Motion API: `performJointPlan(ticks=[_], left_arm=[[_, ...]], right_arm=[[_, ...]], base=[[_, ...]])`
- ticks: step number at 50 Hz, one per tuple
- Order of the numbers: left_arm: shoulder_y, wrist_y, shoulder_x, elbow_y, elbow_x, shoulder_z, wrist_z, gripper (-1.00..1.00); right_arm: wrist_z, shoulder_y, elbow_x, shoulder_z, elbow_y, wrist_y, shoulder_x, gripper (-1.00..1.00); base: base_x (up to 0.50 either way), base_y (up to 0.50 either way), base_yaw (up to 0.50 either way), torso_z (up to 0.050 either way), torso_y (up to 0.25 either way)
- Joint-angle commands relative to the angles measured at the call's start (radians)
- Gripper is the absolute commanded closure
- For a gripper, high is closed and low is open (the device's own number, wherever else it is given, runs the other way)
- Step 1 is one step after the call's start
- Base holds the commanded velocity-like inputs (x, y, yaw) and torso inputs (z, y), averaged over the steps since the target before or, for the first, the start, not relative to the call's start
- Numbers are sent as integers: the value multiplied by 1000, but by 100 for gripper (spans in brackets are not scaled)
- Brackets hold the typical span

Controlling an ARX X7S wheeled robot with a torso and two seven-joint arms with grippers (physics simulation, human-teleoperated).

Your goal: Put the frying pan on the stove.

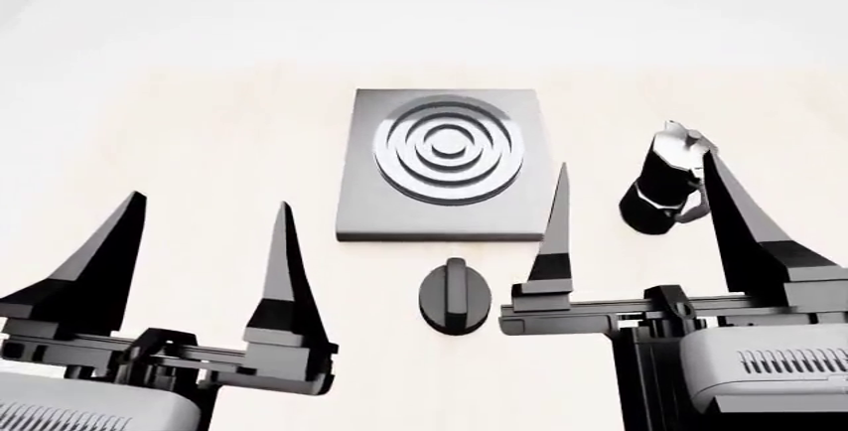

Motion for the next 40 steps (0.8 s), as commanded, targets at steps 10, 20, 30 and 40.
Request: performJointPlan(ticks=[10,20,30,40], left_arm=[[-20,57,-22,-8,-32,35,-19,-100],[-26,61,-28,-8,-28,48,-28,-100],[-31,70,-35,-10,-27,58,-35,-100],[-38,81,-41,-15,-26,67,-39,-100]], right_arm=[[-4,23,-185,-98,9,101,38,-100],[22,-4,-147,-61,7,50,23,-100],[18,-11,-87,-19,2,34,2,-100],[10,-10,-91,-21,1,34,-1,-100]], base=[[0,0,0,10,-71],[0,0,0,0,0],[-11,0,-381,0,0],[-65,5,-500,0,0]])
